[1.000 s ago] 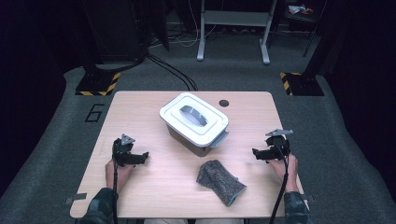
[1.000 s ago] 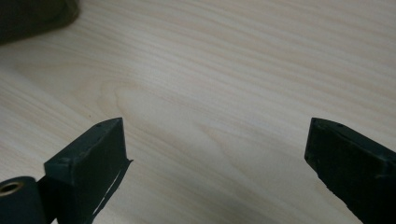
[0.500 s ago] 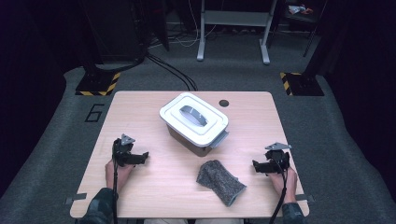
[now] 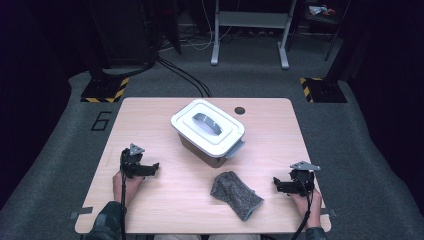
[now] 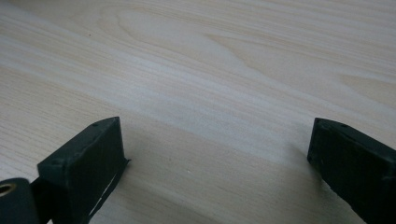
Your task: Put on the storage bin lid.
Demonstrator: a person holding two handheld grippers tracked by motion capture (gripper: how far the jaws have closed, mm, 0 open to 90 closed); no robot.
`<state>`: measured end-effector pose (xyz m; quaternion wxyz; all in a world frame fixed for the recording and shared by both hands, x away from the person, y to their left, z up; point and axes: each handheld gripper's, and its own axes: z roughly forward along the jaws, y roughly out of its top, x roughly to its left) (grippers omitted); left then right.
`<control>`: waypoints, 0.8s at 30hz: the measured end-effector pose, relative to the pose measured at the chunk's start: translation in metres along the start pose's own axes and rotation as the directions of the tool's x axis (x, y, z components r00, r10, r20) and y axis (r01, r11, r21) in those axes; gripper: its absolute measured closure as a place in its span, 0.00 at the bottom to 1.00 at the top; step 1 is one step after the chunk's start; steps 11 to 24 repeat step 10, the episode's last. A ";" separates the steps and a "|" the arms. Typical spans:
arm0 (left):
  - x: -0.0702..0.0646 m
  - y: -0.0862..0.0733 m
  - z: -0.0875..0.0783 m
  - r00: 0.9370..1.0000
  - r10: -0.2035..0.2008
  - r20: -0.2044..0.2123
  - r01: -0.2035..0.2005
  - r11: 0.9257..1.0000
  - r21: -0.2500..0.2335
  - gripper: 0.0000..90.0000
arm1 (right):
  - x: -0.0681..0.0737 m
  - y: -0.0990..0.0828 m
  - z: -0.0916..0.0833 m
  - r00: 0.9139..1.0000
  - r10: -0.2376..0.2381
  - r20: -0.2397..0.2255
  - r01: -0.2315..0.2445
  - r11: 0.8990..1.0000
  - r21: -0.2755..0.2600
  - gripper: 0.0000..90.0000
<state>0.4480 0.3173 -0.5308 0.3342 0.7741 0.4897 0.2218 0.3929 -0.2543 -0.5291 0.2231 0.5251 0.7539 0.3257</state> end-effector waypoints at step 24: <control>0.000 0.000 0.000 1.000 -0.005 0.000 0.005 1.000 -0.003 0.04 | -0.001 -0.001 -0.001 1.000 -0.014 -0.005 0.014 1.000 0.003 0.03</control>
